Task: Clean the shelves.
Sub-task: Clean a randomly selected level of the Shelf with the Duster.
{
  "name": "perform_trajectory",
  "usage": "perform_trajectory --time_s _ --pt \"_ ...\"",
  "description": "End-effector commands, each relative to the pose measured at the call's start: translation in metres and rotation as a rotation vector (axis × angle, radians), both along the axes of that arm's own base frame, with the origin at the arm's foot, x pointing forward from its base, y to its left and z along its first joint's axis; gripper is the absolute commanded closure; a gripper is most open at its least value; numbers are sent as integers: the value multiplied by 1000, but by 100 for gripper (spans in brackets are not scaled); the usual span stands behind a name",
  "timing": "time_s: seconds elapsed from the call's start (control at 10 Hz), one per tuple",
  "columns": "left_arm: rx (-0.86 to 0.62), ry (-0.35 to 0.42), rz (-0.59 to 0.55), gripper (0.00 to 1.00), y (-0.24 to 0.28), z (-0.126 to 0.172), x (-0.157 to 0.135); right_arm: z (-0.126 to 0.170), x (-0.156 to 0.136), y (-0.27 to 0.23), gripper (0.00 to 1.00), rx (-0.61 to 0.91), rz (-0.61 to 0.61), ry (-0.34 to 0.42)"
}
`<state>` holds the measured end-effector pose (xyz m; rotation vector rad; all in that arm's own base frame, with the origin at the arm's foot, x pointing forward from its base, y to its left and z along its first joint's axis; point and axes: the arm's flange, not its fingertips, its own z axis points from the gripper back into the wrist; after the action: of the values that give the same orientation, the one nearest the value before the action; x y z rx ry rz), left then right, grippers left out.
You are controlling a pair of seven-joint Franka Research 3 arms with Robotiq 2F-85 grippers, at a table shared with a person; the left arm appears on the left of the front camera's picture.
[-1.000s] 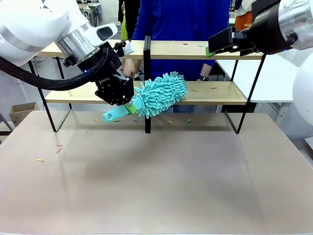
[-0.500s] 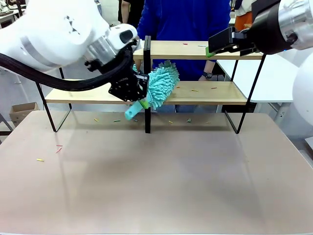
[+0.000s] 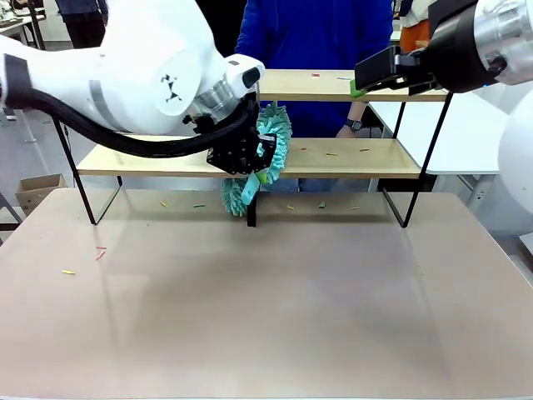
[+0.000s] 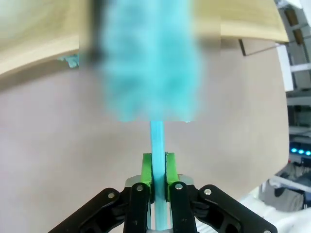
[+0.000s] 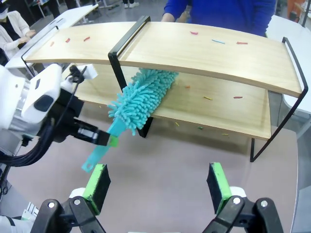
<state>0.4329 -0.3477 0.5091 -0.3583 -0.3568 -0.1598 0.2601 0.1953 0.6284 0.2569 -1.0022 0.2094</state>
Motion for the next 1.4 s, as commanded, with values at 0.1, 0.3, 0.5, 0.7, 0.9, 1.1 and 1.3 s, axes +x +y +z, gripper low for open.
perform_trajectory --time_s 0.1,0.3,0.5,0.7,0.9,1.1,1.3 --pt "36 -4 35 87 -39 -5 30 1 0 0 0 4 1 0" --pt "27 2 -2 87 -53 -12 43 1 0 0 0 4 1 0" --pt "-29 51 -120 87 -62 -16 52 1 0 0 0 4 1 0" --pt "-71 84 -174 87 -69 -20 58 1 0 0 0 4 1 0" --pt "-114 105 -258 87 -77 -22 63 1 0 0 0 4 1 0" --pt "-127 126 -269 87 -84 -25 68 1 0 0 0 4 1 0" --pt "-182 190 -377 87 -84 -26 67 1 0 0 0 4 1 0"
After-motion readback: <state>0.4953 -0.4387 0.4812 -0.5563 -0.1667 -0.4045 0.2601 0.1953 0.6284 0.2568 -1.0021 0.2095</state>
